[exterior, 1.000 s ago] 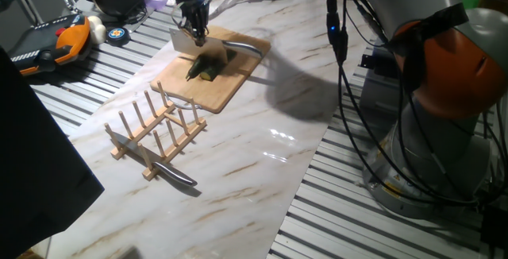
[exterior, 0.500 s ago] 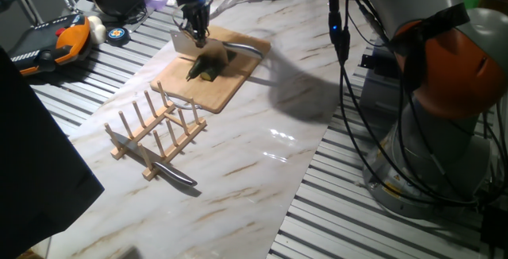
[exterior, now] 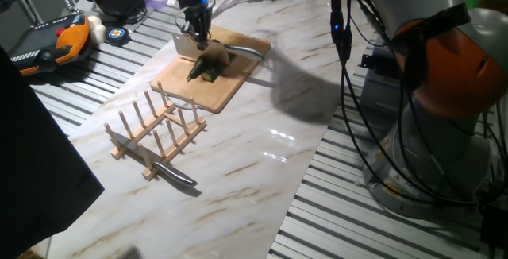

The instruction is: Cut the cucumber into segments

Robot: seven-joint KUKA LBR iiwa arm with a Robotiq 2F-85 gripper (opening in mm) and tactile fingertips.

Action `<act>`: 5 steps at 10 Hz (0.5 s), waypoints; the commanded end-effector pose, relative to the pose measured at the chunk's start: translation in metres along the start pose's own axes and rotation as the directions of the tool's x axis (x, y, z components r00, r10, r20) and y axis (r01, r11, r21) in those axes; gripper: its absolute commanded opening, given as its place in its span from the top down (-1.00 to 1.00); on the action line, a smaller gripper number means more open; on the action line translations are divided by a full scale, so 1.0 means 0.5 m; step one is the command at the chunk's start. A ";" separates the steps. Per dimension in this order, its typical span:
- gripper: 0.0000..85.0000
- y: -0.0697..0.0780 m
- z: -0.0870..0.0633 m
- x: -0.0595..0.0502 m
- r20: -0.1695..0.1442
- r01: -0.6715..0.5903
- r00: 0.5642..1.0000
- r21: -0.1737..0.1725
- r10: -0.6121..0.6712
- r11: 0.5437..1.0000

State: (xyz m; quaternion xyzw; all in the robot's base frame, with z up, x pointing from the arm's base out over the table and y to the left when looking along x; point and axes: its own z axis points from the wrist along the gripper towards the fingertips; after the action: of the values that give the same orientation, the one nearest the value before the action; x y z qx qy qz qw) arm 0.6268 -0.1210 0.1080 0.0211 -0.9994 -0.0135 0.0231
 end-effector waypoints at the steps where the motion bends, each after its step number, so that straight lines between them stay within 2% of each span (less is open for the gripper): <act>1: 0.98 0.001 0.002 0.001 0.000 -0.001 1.000 0.000 0.001 1.000; 5: 0.98 0.002 0.009 0.001 0.003 -0.003 1.000 0.002 0.003 1.000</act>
State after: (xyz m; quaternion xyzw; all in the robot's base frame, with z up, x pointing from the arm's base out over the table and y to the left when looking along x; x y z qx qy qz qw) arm 0.6261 -0.1198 0.1030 0.0198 -0.9995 -0.0126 0.0207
